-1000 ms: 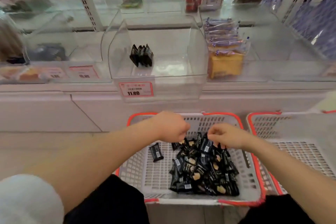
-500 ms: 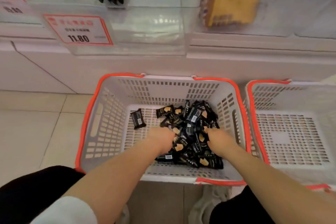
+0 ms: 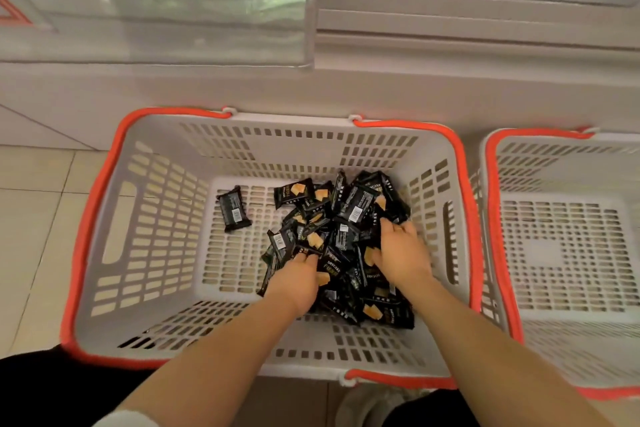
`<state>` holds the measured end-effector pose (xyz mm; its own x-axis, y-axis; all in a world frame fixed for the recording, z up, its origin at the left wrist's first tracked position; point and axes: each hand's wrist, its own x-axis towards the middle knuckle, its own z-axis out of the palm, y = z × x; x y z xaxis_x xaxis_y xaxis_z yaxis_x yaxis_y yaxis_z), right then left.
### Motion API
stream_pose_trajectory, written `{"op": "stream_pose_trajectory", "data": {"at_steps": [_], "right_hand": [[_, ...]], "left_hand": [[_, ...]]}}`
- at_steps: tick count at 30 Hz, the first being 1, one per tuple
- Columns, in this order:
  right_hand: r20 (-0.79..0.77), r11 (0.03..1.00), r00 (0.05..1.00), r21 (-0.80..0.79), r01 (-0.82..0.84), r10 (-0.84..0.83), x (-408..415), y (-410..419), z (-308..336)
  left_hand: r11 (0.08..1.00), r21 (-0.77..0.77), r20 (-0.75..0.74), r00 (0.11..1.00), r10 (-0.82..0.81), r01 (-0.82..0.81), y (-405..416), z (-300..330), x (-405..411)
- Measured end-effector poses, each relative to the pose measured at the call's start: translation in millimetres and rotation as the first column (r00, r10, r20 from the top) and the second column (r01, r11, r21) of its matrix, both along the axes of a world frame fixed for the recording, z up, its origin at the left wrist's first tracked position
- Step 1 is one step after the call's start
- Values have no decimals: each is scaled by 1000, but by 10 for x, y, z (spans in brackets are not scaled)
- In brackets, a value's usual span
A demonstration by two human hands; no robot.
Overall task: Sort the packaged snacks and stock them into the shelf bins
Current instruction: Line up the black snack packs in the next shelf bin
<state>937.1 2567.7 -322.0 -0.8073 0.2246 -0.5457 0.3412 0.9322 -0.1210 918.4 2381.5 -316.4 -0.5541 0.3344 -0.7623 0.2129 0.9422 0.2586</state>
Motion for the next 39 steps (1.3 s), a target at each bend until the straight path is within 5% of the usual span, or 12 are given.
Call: {"op": "stream_pose_trajectory", "data": {"at_steps": [7,10,16,21,24,27,30,34,39], "right_hand": [[-283,914,884,-274,298,-373,-14,49,106],[-365,959,898,-229,170,-246,-9,29,204],[-521,968,847,-141,-209,107,54,-272,437],[-444,914,870,-224,-337,212,108,-580,472],[-394,876,884,-296,-380,250,127,-700,458],[-344,813,888,-391,-431,305,150,-761,451],[-258,839,947,-457,-294,191,125,-741,432],[-108,974,987,-179,-137,119,94,-503,260],[90,998,994,7,-58,57,194,-306,33]], "left_hand": [[972,-53,-12,974,228,-228,289,-101,33],[907,95,75,911,405,-411,224,-100,10],[495,297,313,573,758,-817,-14,69,-221],[162,207,545,251,800,-965,-88,203,-350],[46,131,653,122,747,-990,-103,272,-319],[128,199,592,223,775,-972,-126,286,-266],[241,324,455,374,808,-915,-199,251,-240],[355,330,388,469,794,-875,-268,234,-256],[382,315,427,489,760,-869,-317,208,-240]]}}
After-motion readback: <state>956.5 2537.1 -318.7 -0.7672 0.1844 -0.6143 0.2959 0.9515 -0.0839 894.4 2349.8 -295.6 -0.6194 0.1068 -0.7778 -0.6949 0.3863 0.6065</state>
